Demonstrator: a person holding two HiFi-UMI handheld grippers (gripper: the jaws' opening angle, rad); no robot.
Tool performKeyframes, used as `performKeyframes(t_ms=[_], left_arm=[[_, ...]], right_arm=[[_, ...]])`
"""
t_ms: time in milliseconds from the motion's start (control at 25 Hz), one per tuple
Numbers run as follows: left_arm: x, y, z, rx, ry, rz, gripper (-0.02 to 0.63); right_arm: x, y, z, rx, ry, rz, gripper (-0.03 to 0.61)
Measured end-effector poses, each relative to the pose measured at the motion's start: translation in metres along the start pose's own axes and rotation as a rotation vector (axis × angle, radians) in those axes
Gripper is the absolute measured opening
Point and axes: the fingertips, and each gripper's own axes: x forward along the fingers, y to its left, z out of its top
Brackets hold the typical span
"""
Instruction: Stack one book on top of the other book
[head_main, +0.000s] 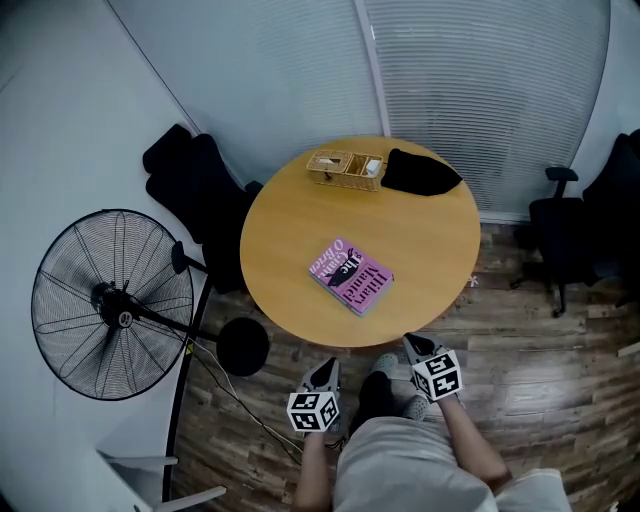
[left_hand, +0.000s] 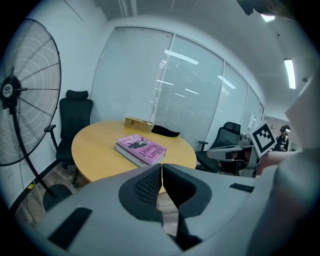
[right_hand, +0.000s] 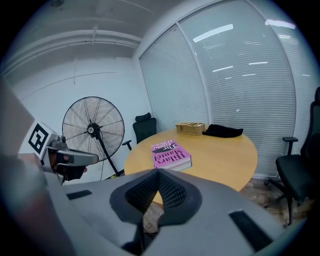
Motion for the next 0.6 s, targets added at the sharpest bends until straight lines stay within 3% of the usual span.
performKeyframes(t_ms=[600], left_arm=[[-0.0016,0.004,0.002,0.005,-0.005,0.021,0.029]], right_arm=[[-0.0004,0.0025,0.0017,-0.016,-0.015,-0.002,0.021]])
